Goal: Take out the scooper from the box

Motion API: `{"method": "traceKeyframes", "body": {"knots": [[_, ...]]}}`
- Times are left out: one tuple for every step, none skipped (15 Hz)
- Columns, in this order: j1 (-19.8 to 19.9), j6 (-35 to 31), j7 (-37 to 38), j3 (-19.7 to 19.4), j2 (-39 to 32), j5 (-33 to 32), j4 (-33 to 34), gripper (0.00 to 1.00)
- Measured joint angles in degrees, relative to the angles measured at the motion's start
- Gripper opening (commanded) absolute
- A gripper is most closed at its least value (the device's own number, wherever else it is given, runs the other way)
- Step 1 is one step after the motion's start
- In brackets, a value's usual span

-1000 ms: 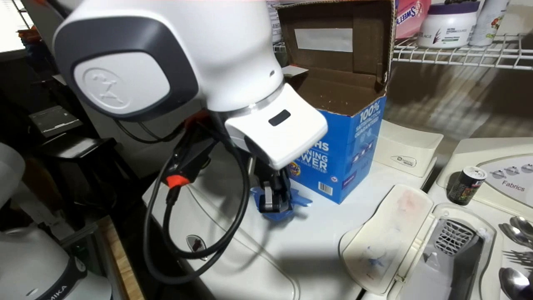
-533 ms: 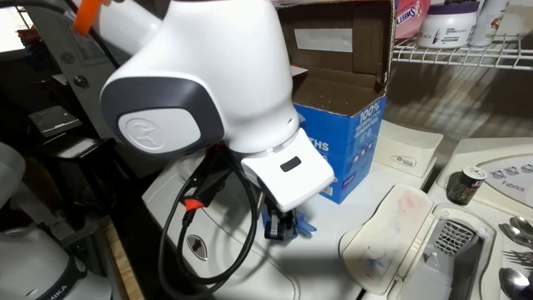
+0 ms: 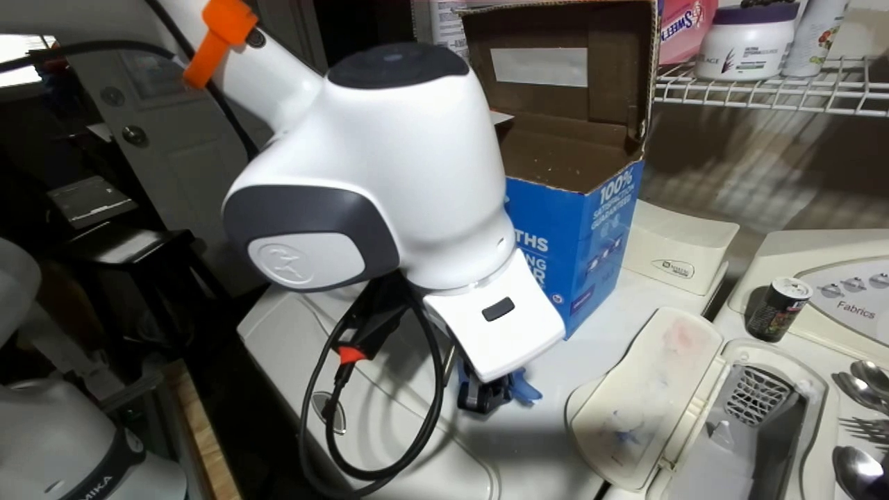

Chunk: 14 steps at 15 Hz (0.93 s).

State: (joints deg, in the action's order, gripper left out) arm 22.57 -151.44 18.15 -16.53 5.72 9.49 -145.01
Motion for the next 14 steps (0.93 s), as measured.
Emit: {"method": "traceKeyframes", "body": {"knots": [[-0.27,-0.18,0.0,0.0,-0.42,0.88,0.17,0.02],[-0.54,-0.34,0.0,0.0,-0.8,1.72,0.32,0.02],[-0.82,-0.47,0.0,0.0,-1.16,2.39,0.51,0.02],[-1.12,-0.73,0.0,0.0,-1.53,3.0,0.65,0.02],[-1.4,-1.05,0.0,0.0,-1.88,3.55,0.78,0.02],[-1.66,-1.29,0.0,0.01,-2.27,3.93,0.96,0.02],[-1.88,-1.47,0.0,0.01,-2.68,4.17,1.2,0.02],[-2.05,-1.57,0.0,0.01,-3.08,4.35,1.4,0.02],[-2.2,-1.69,0.0,0.01,-3.46,4.46,1.56,0.02],[-2.35,-1.83,0.0,0.0,-3.83,4.58,1.67,0.02],[-2.49,-1.91,0.0,0.01,-4.15,4.68,1.74,0.02],[-2.61,-1.95,0.0,0.01,-4.44,4.73,1.83,0.35],[-2.67,-1.97,0.0,0.01,-4.66,4.79,2.0,0.37],[-2.71,-1.97,0.0,0.01,-4.79,4.86,2.14,0.42]]}}
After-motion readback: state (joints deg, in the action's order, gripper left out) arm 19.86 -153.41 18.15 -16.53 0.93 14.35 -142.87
